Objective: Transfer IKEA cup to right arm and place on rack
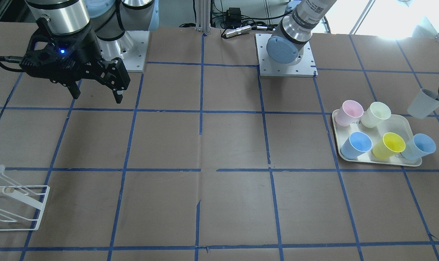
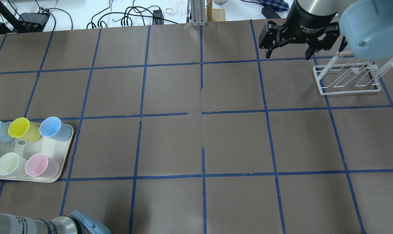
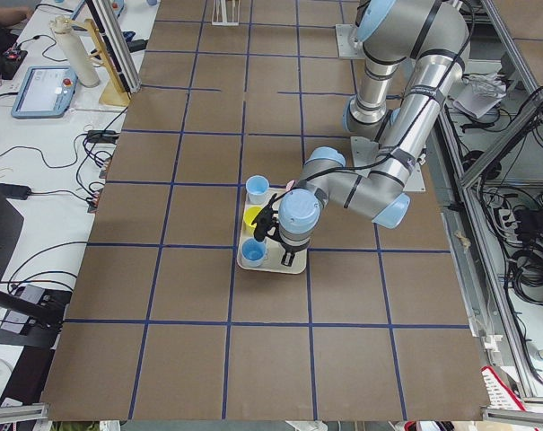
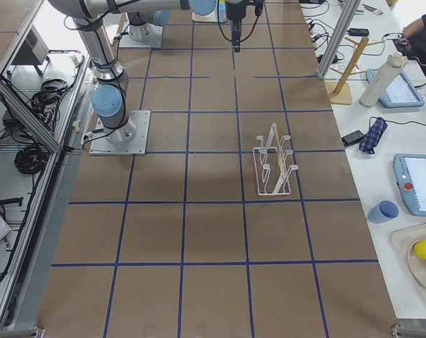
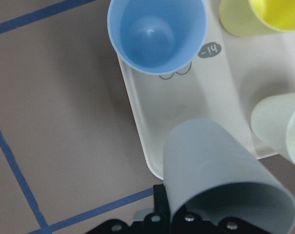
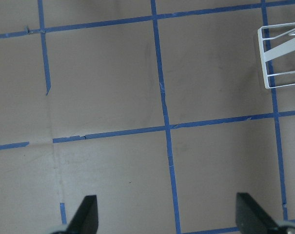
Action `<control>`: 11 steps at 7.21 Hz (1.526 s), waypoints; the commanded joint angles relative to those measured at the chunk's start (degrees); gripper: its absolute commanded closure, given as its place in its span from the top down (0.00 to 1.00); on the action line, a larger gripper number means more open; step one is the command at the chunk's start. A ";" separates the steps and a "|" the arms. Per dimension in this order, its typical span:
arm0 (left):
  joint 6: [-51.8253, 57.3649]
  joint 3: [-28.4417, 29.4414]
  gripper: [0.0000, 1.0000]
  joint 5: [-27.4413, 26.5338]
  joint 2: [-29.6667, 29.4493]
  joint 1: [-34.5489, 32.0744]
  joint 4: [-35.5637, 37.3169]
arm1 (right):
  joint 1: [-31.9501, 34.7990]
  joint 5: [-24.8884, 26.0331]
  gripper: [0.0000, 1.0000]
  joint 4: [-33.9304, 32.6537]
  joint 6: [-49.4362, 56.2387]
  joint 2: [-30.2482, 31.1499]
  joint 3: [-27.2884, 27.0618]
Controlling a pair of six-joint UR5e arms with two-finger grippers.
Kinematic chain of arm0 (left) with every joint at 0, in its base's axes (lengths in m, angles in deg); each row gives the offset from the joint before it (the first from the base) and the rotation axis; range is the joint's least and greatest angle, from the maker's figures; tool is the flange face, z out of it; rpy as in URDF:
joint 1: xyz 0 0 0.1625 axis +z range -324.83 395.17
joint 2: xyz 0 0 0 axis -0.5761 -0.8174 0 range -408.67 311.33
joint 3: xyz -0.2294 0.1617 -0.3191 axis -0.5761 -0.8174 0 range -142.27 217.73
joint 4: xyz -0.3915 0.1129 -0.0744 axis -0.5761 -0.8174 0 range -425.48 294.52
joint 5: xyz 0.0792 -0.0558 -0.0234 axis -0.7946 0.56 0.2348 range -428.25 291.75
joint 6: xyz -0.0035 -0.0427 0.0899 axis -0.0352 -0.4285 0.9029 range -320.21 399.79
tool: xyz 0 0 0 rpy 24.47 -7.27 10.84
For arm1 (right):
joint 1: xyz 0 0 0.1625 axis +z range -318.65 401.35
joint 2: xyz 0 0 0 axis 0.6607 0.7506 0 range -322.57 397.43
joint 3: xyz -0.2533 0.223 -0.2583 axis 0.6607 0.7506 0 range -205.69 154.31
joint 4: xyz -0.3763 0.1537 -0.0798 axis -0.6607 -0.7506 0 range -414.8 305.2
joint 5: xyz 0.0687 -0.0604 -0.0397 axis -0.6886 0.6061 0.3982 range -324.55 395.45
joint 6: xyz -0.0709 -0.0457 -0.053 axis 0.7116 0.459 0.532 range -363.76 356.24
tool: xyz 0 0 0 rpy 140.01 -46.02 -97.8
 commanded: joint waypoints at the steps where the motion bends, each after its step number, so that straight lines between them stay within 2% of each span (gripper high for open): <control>1: -0.04 10.52 0.00 4.89 -0.67 -0.81 -22.16 | -0.06 0.00 1.00 0.08 0.00 0.00 0.00; 3: -3.62 13.38 0.00 11.39 -1.12 -2.99 -37.31 | -0.15 0.00 1.00 0.08 0.09 0.00 0.00; 5: -9.32 13.12 0.00 19.81 -1.29 -11.49 -48.23 | -1.02 -0.52 1.00 -0.01 0.87 0.00 0.27; 6: -10.75 12.07 0.00 25.26 -1.56 -16.49 -54.63 | -1.46 -0.79 1.00 0.34 0.10 0.35 0.70; 7: -13.98 10.41 0.00 31.84 -1.56 -22.02 -57.31 | -1.55 -0.79 1.00 3.74 -3.13 0.79 0.71; 8: -15.23 7.70 0.00 38.17 -2.00 -26.52 -59.68 | -1.90 -0.70 1.00 6.21 -6.99 1.23 0.79; 9: -15.68 3.67 0.00 45.98 -2.52 -30.48 -64.14 | -4.60 -1.40 1.00 6.32 -6.16 1.58 0.79; 10: -15.34 0.23 0.00 54.06 -2.53 -35.74 -67.49 | -10.37 -7.93 1.00 6.93 -1.28 1.58 0.19; 11: -14.99 -2.76 0.00 59.71 -2.53 -40.92 -67.53 | -16.61 -16.18 1.00 12.07 1.29 1.49 0.09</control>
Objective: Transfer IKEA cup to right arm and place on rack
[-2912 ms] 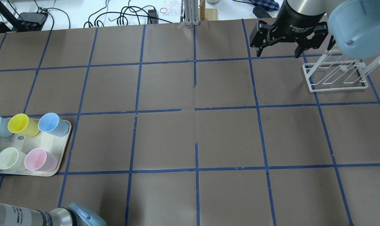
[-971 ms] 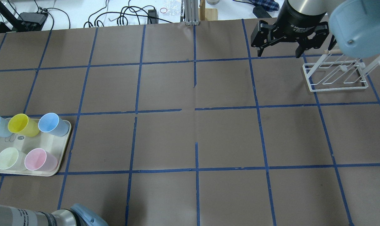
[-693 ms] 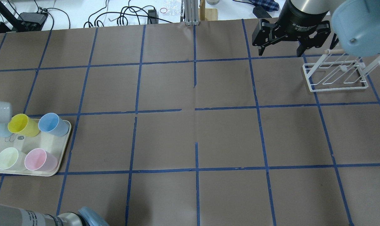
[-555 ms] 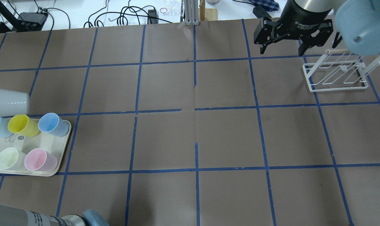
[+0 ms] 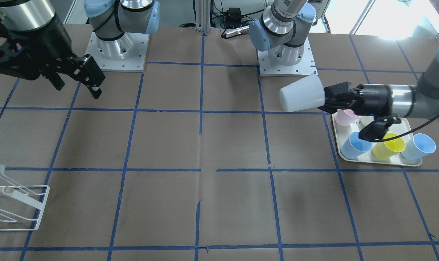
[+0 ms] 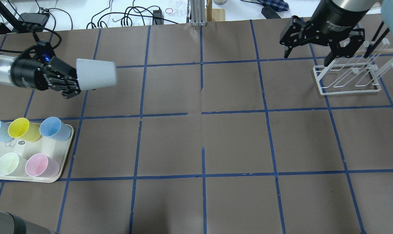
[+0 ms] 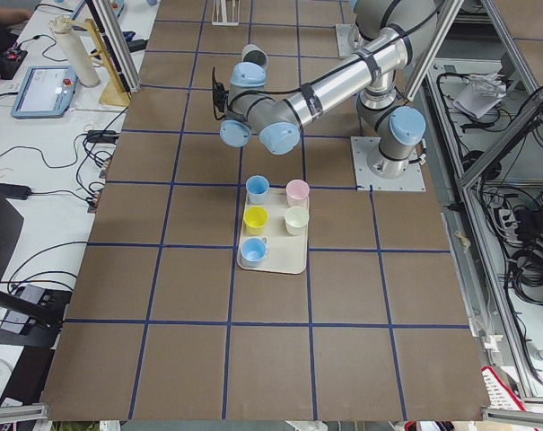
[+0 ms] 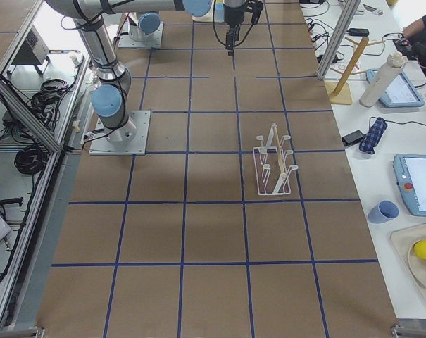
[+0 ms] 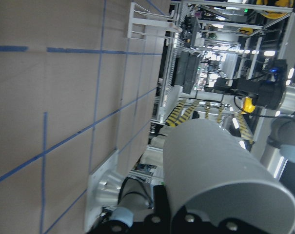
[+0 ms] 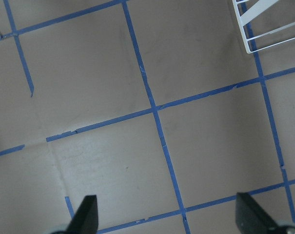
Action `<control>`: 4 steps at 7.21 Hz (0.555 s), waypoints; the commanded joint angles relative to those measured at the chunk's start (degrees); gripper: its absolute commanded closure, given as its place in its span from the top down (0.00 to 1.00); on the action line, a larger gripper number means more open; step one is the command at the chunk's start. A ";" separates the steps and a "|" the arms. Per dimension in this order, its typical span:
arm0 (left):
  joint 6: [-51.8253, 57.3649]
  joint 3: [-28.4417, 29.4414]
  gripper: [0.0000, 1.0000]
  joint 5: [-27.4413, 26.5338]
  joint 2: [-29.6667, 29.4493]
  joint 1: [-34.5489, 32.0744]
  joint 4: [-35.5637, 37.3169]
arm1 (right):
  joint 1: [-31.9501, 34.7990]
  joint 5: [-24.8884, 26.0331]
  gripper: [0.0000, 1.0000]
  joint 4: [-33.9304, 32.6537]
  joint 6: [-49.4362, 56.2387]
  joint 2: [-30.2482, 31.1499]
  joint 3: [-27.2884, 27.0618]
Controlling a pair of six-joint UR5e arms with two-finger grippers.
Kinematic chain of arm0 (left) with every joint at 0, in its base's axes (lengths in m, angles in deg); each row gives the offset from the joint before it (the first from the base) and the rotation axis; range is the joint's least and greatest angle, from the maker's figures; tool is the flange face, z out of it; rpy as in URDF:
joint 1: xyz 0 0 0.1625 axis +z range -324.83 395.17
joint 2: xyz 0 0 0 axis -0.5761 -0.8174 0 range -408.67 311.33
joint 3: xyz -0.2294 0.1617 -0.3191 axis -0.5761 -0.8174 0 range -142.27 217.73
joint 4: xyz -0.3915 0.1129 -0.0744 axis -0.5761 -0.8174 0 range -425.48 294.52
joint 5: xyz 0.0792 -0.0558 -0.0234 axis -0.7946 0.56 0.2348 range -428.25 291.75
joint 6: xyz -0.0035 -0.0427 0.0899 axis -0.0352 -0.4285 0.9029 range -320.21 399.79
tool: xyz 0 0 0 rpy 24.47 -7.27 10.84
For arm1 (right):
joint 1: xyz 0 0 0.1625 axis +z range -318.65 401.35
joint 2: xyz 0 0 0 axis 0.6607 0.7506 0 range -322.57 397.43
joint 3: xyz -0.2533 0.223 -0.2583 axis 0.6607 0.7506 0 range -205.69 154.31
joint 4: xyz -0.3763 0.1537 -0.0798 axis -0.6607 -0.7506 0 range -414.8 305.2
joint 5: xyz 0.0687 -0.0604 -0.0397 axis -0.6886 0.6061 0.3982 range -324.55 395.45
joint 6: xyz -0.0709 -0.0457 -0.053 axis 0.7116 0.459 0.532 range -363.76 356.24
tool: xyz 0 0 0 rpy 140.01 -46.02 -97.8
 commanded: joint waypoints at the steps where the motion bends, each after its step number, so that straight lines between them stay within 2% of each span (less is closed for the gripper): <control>1: 0.67 -6.56 0.00 13.65 -0.16 -11.15 -1.24 | -10.24 -16.46 1.00 7.87 4.01 -0.35 -0.78; 2: 0.76 -8.06 0.00 16.58 -0.69 -15.90 -0.72 | -10.89 -21.93 1.00 12.34 3.58 -0.44 -3.05; 3: 0.94 -8.25 0.00 19.04 -1.21 -18.73 -0.89 | -10.63 -31.73 1.00 15.69 1.40 -0.36 -5.94; 4: 3.03 -8.34 0.00 24.81 -1.66 -21.54 -0.98 | -10.54 -40.10 1.00 16.16 -3.14 -0.70 -9.10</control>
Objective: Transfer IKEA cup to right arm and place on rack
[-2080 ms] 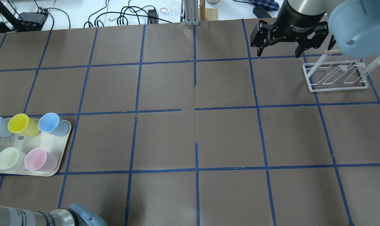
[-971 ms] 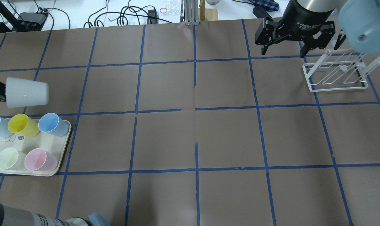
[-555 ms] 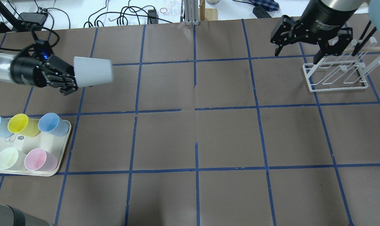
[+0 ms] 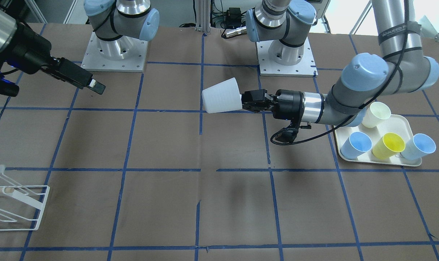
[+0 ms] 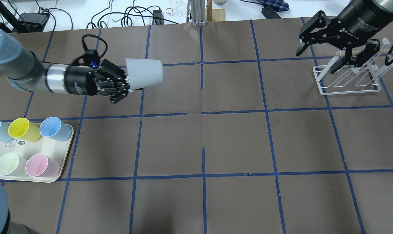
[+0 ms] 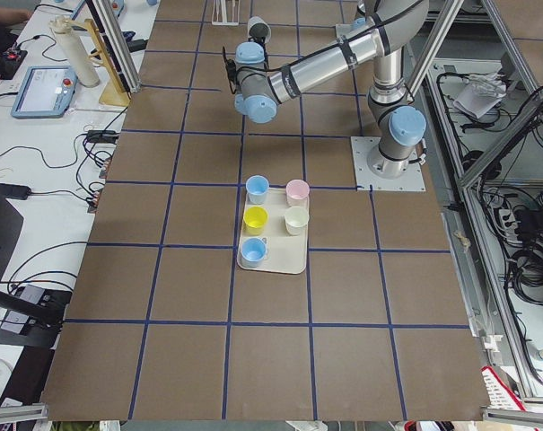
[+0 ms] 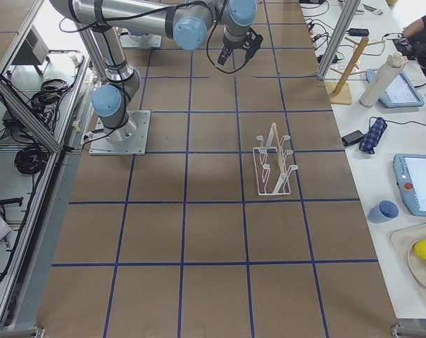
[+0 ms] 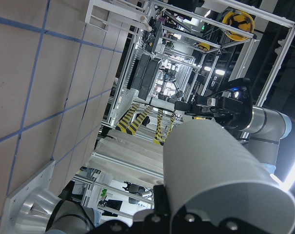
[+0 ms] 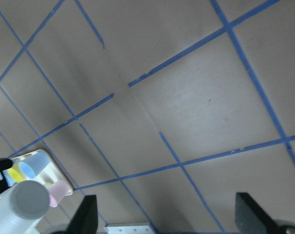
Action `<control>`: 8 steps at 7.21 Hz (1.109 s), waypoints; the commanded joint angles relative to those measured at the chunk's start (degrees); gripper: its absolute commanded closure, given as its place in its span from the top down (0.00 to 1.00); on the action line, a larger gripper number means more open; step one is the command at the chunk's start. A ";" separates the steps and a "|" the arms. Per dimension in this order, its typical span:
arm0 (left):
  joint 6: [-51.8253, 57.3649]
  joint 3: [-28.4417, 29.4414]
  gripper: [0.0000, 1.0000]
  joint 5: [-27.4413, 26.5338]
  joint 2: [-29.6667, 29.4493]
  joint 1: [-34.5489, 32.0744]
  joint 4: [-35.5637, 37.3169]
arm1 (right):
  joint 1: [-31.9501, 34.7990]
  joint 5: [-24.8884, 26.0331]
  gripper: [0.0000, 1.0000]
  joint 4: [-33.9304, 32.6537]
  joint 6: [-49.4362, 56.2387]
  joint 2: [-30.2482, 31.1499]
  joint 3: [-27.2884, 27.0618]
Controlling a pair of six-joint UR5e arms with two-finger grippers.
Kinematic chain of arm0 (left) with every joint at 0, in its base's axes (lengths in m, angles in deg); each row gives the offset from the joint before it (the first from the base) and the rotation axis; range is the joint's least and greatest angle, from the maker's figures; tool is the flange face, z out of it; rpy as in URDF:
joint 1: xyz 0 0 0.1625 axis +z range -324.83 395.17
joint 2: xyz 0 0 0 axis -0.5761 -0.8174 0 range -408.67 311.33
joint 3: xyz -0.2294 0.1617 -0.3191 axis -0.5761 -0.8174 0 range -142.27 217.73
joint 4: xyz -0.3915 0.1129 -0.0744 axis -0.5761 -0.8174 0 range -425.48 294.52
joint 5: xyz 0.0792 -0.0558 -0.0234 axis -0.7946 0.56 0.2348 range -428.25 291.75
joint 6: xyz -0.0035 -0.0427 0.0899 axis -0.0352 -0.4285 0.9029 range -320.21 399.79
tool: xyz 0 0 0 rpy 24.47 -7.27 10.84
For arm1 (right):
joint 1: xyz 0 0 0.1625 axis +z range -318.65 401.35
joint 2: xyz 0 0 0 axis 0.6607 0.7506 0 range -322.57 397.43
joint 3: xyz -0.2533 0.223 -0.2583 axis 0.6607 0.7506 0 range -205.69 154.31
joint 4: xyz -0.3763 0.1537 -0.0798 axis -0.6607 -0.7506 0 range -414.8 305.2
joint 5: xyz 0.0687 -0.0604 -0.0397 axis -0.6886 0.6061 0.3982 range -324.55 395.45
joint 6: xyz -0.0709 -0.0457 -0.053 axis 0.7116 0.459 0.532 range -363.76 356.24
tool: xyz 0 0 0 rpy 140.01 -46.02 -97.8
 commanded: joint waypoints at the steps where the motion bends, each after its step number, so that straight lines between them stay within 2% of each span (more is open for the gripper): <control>1: 3.24 -0.33 0.00 13.05 -0.73 -7.99 0.20 | -0.03 -11.35 1.00 2.21 -10.41 -0.36 -5.58; 2: 3.26 -0.15 0.00 16.43 -0.12 -9.86 0.20 | 0.14 -11.36 1.00 2.39 -17.96 -1.31 -6.12; 3: 3.26 -0.33 0.00 16.55 0.84 -9.97 0.11 | 0.58 -11.53 1.00 2.22 -23.08 -2.89 -6.13; 4: 3.52 -0.42 0.00 19.94 1.63 -10.66 0.02 | 0.76 -14.58 1.00 2.13 -23.39 -4.12 -6.13; 6: 4.57 -0.50 0.00 20.41 3.13 -11.46 -0.68 | 1.63 -19.68 1.00 2.13 -23.57 -6.93 -5.95; 8: 4.22 -1.47 0.00 24.00 3.92 -13.21 -1.21 | 6.53 -22.68 1.00 0.99 -23.57 -7.74 -4.90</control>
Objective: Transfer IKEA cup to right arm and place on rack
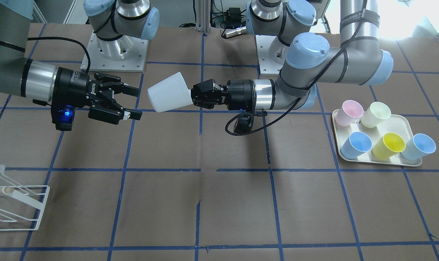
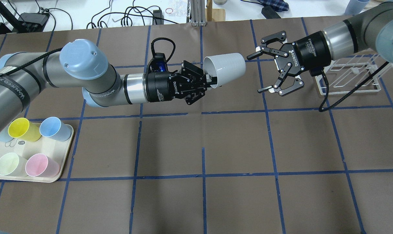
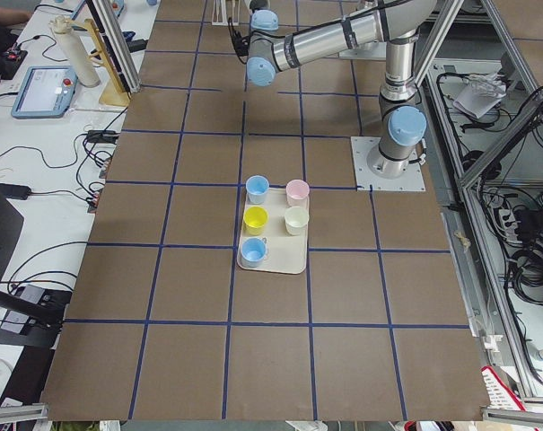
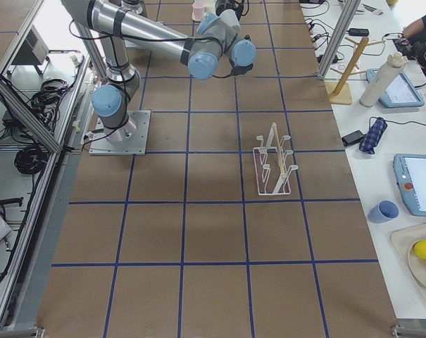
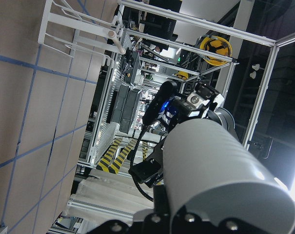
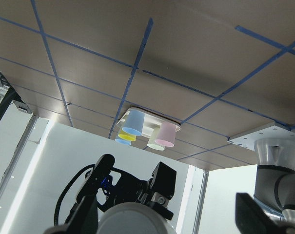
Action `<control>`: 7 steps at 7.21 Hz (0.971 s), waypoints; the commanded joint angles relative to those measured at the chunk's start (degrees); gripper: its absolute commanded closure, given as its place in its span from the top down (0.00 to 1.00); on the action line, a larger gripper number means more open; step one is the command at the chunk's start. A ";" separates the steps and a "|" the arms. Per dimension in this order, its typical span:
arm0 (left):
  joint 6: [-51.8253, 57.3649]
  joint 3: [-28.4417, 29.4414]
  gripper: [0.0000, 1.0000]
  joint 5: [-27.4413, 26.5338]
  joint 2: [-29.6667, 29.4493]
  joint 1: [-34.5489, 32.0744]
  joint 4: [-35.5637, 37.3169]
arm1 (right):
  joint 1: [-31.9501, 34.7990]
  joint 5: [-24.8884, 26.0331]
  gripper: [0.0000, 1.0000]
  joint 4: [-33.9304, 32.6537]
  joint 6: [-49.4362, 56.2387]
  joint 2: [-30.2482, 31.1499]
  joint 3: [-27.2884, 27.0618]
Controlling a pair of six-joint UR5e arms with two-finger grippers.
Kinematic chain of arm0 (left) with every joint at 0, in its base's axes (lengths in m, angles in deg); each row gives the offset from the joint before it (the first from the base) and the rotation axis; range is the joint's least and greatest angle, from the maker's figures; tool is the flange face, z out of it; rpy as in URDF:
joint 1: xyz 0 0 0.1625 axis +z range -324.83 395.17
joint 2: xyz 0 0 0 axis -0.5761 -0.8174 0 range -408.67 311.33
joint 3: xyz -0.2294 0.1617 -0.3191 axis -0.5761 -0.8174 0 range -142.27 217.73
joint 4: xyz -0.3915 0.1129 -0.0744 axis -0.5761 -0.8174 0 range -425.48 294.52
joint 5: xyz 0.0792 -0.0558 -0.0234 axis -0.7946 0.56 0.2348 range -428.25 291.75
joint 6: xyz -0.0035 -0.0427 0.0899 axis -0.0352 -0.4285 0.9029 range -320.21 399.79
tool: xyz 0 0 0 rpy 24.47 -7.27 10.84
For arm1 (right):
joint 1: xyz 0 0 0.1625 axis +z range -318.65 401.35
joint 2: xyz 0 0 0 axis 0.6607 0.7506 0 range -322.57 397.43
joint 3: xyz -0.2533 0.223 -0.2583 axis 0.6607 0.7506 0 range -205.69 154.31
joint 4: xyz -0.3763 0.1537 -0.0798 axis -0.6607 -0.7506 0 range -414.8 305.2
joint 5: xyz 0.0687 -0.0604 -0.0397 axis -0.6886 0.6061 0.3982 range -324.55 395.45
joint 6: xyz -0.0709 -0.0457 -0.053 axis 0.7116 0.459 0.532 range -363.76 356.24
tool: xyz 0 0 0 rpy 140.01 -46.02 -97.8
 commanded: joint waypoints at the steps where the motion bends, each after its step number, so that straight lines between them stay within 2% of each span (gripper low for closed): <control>1: -0.16 -0.49 0.00 3.59 0.77 -1.76 -0.33 | 3.62 -3.13 1.00 -0.95 -0.08 -1.21 0.83; 6: -0.42 -0.58 0.00 3.61 0.77 -1.77 -0.42 | 3.89 -2.27 1.00 -0.42 0.53 -0.96 3.64; 7: -0.51 -0.58 0.00 3.61 0.94 -1.86 -0.42 | 3.89 -2.26 0.95 -0.16 0.36 -1.04 3.81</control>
